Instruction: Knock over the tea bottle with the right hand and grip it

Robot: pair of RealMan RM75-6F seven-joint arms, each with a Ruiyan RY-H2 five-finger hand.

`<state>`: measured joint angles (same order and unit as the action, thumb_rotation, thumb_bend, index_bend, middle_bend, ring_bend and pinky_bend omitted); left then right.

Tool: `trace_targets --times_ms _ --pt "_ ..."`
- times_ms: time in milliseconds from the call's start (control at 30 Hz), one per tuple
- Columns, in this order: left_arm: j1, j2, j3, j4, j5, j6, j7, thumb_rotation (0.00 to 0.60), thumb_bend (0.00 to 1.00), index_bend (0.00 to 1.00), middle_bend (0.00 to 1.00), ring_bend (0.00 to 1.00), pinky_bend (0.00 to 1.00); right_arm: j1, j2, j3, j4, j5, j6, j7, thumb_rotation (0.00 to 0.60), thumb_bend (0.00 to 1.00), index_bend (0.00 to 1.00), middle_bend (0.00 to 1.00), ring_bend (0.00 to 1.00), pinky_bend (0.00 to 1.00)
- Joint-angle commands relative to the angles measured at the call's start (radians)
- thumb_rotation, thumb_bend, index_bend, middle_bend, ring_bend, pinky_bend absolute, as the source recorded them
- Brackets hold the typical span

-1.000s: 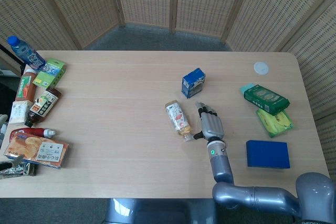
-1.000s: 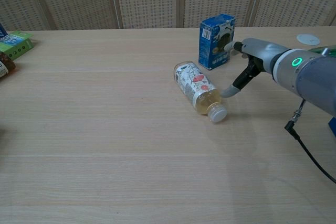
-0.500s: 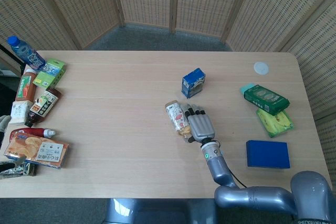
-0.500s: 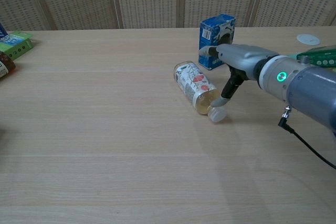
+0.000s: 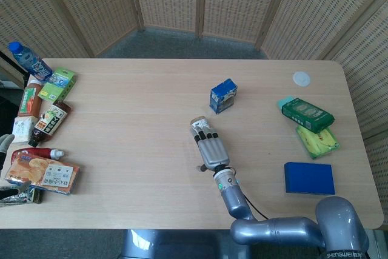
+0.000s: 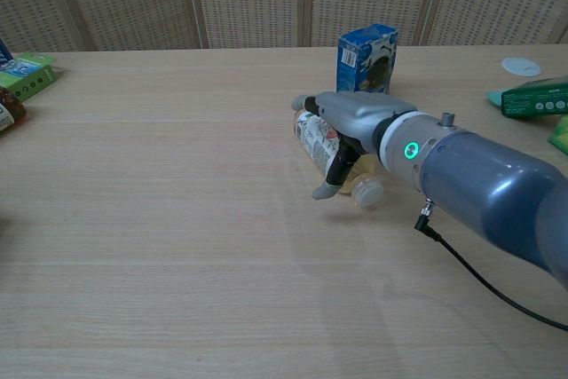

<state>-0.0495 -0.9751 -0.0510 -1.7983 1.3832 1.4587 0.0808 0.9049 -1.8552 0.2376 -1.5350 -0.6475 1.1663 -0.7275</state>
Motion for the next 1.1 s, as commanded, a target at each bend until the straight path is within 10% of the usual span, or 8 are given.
trace_targets --times_ms 33,1100 --pt "0.001 0.0 0.0 -0.001 0.001 0.002 0.001 0.6 0.0 0.0 0.0 0.0 0.0 0.009 -0.03 0.025 0.019 0.033 0.012 -0.018 0.6 0.0 0.0 0.0 0.0 0.0" --pt "-0.001 -0.008 0.001 0.004 -0.01 -0.002 0.013 0.6 0.0 0.0 0.0 0.0 0.0 0.038 -0.138 0.153 0.313 0.171 -0.057 -0.035 0.6 0.0 0.0 0.0 0.0 0.0"
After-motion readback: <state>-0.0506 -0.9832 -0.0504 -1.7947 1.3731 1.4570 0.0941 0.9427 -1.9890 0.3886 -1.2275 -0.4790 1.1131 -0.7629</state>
